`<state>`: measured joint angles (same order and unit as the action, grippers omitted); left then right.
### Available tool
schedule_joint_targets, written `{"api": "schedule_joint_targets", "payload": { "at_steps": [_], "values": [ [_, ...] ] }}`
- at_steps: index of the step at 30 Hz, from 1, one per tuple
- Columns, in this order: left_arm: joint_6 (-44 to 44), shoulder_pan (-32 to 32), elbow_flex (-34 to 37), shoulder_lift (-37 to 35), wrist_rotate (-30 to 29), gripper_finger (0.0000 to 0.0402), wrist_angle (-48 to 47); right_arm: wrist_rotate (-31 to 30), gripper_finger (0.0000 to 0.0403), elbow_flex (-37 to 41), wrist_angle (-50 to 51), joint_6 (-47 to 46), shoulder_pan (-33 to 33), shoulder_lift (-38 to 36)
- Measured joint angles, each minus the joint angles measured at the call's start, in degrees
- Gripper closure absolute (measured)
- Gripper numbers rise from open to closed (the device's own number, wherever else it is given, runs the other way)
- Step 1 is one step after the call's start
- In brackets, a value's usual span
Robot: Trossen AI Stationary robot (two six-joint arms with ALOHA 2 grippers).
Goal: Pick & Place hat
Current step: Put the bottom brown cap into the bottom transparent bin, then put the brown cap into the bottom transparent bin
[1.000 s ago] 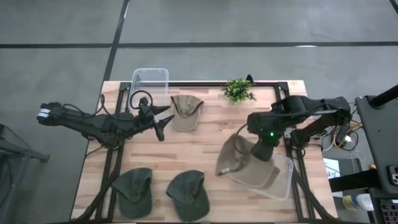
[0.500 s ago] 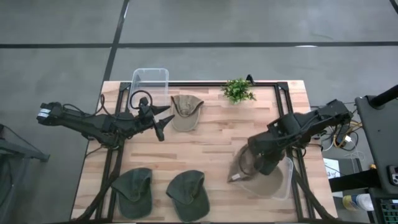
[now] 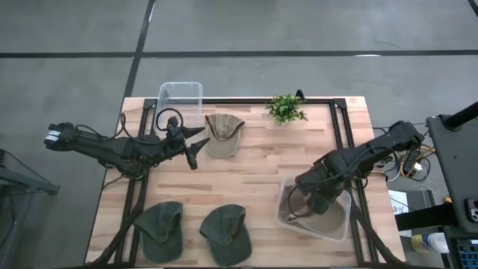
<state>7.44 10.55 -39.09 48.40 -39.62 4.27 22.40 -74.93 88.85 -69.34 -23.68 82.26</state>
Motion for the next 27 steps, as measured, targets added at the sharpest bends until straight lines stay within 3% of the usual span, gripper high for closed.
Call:
{"api": "schedule_joint_targets", "payload": {
  "at_steps": [7,13,19,27],
  "values": [
    [0.02,0.0,0.0,0.0,-0.01,0.0203,-0.02,-0.26,0.0335,1.4,-3.64,0.61,-0.08,0.0],
    [0.02,0.0,0.0,0.0,-0.02,0.0203,-0.09,-2.3,0.026,2.03,-7.12,0.57,-0.09,0.09],
    [0.02,-0.02,0.0,0.0,-0.02,0.0203,-0.11,0.12,0.0195,0.61,-6.07,-0.05,-0.07,0.0],
    [0.06,-0.02,0.0,0.0,-0.02,0.0203,-0.11,1.95,0.0166,-5.52,-5.05,-2.0,0.09,0.0]
  ]
}}
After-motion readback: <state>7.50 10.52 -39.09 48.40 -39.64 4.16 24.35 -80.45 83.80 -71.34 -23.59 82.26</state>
